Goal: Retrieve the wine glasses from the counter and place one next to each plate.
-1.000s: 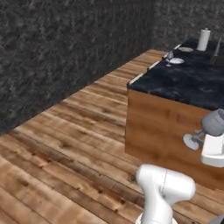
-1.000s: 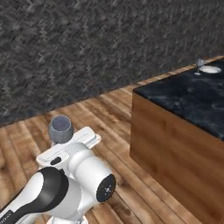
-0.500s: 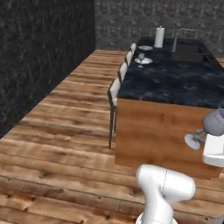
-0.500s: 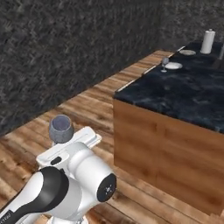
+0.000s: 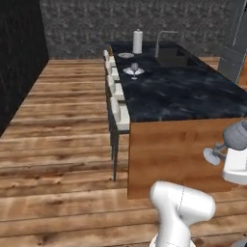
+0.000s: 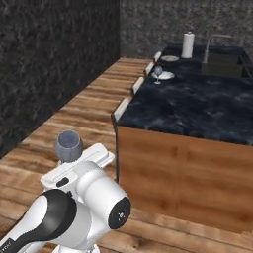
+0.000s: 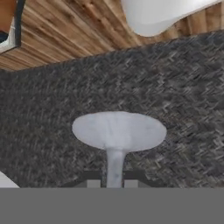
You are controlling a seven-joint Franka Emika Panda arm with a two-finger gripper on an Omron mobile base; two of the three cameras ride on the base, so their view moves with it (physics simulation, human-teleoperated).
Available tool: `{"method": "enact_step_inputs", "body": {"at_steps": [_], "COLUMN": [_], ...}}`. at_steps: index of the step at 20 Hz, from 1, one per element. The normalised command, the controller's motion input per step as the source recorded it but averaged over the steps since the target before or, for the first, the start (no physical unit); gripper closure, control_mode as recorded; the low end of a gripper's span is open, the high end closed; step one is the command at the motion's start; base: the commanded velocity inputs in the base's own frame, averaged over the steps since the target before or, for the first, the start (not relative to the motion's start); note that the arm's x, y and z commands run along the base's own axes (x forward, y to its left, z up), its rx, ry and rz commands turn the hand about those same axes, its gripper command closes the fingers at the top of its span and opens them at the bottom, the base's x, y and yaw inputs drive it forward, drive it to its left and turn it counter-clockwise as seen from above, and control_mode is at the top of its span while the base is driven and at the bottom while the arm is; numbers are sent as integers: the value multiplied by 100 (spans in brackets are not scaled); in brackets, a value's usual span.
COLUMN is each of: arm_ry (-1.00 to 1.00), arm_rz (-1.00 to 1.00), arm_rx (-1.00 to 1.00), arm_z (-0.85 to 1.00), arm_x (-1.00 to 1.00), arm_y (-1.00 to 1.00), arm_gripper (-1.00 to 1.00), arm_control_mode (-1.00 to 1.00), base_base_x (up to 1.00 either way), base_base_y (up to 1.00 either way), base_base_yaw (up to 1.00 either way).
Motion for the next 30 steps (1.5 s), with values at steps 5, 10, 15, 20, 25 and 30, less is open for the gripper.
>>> {"method": "enact_step_inputs", "body": {"at_steps": [5, 10, 15, 20, 25, 30], "arm_ry": [0, 0, 0, 0, 0, 0], "arm_rz": [0, 0, 0, 0, 0, 0], "arm_rx": [0, 0, 0, 0, 0, 0], "arm_z": [0, 0, 0, 0, 0, 0], "arm_x": [0, 0, 0, 0, 0, 0], "arm_y": [0, 0, 0, 0, 0, 0], "arm_gripper": [100, 100, 100, 100, 100, 100], "arm_control_mode": [100, 100, 100, 100, 100, 100], "base_base_x": [72, 55, 27, 21, 22, 35], "base_base_y": [100, 100, 100, 100, 100, 100], "base_base_yaw": [-48, -47, -41, -38, -37, -36]}}
